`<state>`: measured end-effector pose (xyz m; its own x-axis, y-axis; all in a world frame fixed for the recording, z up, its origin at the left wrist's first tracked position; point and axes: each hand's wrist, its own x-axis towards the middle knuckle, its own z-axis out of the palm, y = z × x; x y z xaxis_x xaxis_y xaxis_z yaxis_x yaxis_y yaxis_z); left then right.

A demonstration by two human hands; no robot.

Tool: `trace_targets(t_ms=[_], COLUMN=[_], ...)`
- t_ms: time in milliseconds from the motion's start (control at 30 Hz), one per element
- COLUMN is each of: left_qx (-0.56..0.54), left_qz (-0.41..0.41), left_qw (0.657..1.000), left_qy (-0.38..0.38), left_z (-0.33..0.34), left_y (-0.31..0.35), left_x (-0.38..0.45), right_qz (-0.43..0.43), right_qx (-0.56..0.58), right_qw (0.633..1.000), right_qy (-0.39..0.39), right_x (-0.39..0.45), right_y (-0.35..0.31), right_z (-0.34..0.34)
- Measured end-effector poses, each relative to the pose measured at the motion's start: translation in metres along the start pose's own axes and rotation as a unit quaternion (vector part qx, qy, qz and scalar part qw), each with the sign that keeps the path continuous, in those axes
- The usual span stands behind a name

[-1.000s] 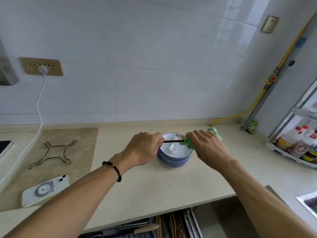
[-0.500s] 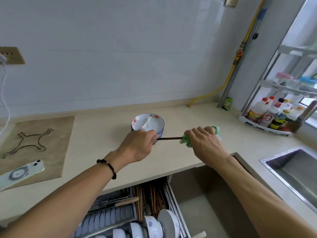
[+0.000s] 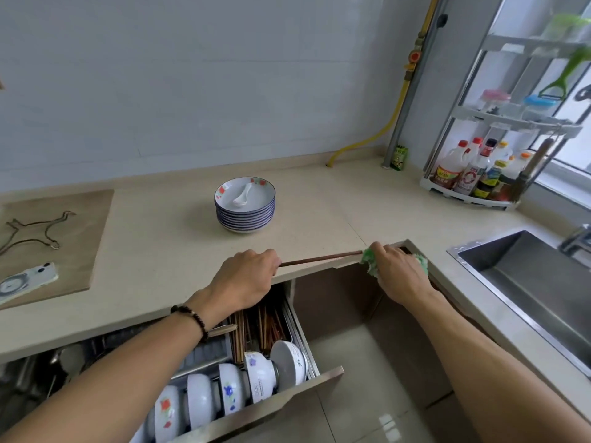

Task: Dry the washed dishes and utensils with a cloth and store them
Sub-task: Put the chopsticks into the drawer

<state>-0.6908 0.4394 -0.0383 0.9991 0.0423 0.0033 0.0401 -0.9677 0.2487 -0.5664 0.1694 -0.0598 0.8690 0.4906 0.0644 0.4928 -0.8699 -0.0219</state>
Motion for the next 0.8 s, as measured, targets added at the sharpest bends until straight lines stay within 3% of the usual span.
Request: trace_targets(t_ms=[133,233,367,800], left_qx=[-0.020,-0.080,-0.162,-0.232], left_qz=[-0.094,-0.155,-0.200,-0.345], left_qw=[0.995,0.978,0.946,0.905], left_qy=[-0.019,-0.116,-0.198,-0.093], left_z=[0.033,0.082,0.131,0.301], left_y=[-0.008,-0.018,-0.019,-0.064], left_x=[-0.007,-0.012,-0.025,0.047], right_qz=[0.067,0.054,0.048,0.060], right_qx=[0.098,0.214,0.271,0.357], right_qw=[0.993,0.973,0.957,0.924], right_qy=[-0.025,-0.067,-0.090,-0.125], right_x=[-0.007,-0.015,-0.018,0.007], right_y=[-0.010,-0.037,-0.060,-0.065], right_z=[0.018,0.039,0.073,0.218])
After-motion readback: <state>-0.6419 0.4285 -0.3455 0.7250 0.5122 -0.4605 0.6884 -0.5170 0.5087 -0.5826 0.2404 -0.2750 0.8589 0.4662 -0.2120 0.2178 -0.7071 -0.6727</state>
